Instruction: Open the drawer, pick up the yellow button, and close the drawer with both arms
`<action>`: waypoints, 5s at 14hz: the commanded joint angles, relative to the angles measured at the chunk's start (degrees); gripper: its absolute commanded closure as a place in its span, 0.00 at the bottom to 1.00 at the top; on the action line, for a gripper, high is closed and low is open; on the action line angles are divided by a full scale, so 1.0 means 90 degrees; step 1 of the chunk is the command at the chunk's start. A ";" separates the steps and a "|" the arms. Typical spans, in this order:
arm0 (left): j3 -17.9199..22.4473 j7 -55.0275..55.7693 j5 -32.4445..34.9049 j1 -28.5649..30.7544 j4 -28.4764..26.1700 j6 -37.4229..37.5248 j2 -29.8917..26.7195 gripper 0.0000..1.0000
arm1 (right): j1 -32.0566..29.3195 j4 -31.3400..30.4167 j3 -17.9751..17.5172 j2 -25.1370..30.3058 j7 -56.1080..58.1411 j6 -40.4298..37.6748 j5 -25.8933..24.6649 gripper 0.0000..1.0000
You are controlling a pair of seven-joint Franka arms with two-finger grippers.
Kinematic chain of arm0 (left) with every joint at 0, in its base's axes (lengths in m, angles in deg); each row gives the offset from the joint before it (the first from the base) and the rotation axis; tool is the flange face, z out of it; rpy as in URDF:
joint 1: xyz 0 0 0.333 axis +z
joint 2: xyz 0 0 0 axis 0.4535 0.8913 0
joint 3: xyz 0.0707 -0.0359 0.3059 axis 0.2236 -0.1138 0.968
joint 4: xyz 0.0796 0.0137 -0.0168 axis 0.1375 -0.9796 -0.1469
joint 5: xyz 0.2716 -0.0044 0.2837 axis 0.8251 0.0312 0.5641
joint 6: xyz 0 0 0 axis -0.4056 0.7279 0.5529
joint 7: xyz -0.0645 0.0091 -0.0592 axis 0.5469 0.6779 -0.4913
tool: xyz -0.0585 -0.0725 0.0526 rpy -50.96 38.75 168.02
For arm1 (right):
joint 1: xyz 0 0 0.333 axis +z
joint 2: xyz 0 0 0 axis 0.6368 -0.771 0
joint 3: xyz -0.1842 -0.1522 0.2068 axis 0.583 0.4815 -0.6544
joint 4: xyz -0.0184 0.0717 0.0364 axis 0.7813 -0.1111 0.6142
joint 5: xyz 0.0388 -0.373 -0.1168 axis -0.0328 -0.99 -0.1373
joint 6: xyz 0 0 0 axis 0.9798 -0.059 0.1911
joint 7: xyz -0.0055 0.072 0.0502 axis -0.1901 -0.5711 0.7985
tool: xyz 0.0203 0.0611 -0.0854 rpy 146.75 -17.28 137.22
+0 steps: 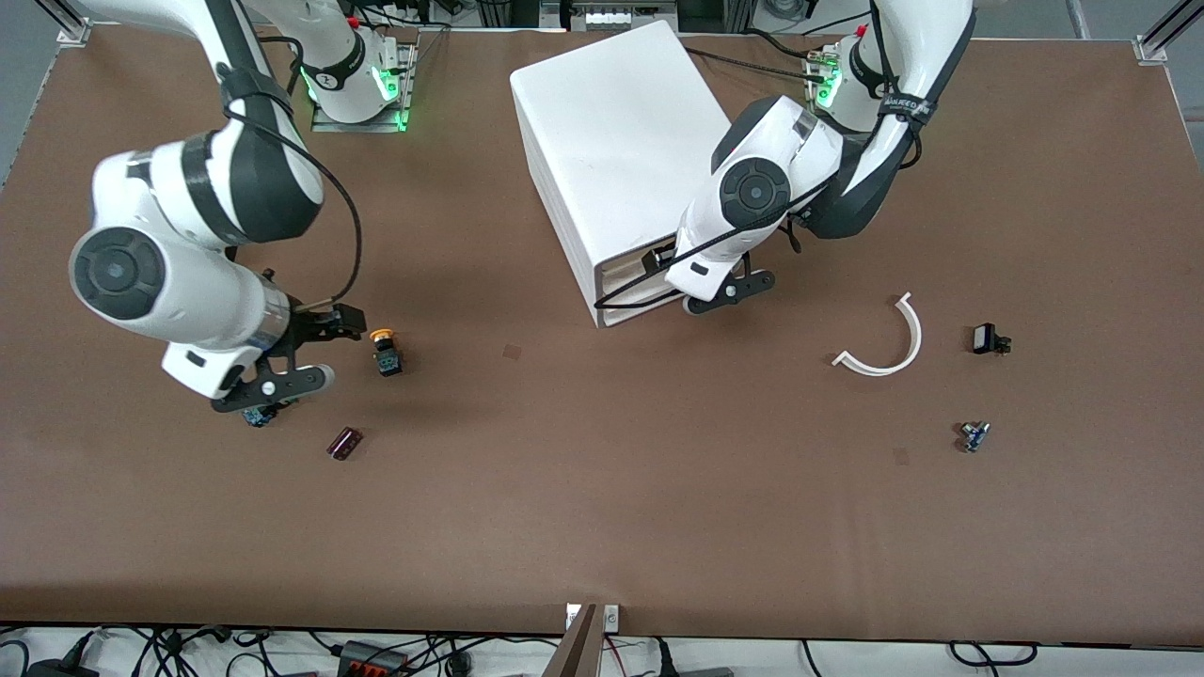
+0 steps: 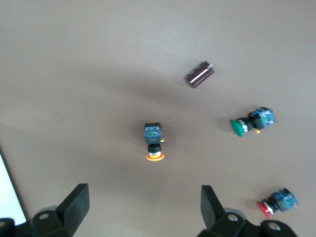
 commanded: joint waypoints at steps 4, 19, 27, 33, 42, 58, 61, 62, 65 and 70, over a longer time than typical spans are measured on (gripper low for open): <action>-0.0034 -0.0333 -0.0025 0.0434 0.0057 0.0063 -0.0366 0.00 | -0.0107 0.0243 0.0497 0.0493 0.0008 -0.0362 0.0076 0.00; 0.0150 -0.5779 0.1333 0.2711 0.2130 0.3227 -0.1155 0.00 | -0.1709 0.0147 0.0108 0.1528 -0.0041 -0.0518 0.0095 0.00; 0.1547 -0.7570 0.1079 0.2429 0.0000 0.1567 -0.2603 0.00 | -0.1689 -0.1411 0.0108 0.2483 -0.0119 -0.0258 -0.0012 0.00; 0.1713 -0.7066 0.1089 0.2379 -0.0107 0.1010 -0.2671 0.00 | -0.1699 -0.1504 0.0108 0.2603 -0.0002 -0.0040 -0.0012 0.00; 0.1616 -0.6976 0.1070 0.2389 0.0723 0.2338 -0.2486 0.00 | -0.1699 -0.1337 0.0118 0.2554 -0.0012 -0.0147 -0.0002 0.00; 0.1528 -0.6927 0.1060 0.2379 0.0723 0.2300 -0.2486 0.00 | -0.1689 -0.1347 0.0088 0.2622 0.0056 -0.0167 -0.0060 0.00; 0.1529 -0.6936 0.1060 0.2379 0.0723 0.2300 -0.2486 0.00 | -0.1689 -0.1366 0.0117 0.2632 0.0252 -0.0303 -0.0139 0.00; 0.1538 -0.6936 0.1060 0.2379 0.0723 0.2300 -0.2495 0.00 | -0.1689 -0.1396 0.0127 0.2632 0.0223 -0.0284 -0.0120 0.00; 0.1528 -0.6927 0.1060 0.2379 0.0723 0.2309 -0.2495 0.00 | -0.1680 -0.1513 0.0127 0.2642 0.0223 -0.0197 -0.0139 0.00; 0.1538 -0.6936 0.1069 0.2379 0.0723 0.2339 -0.2495 0.00 | -0.1670 -0.1640 0.0088 0.2710 -0.0149 -0.0187 -0.0149 0.00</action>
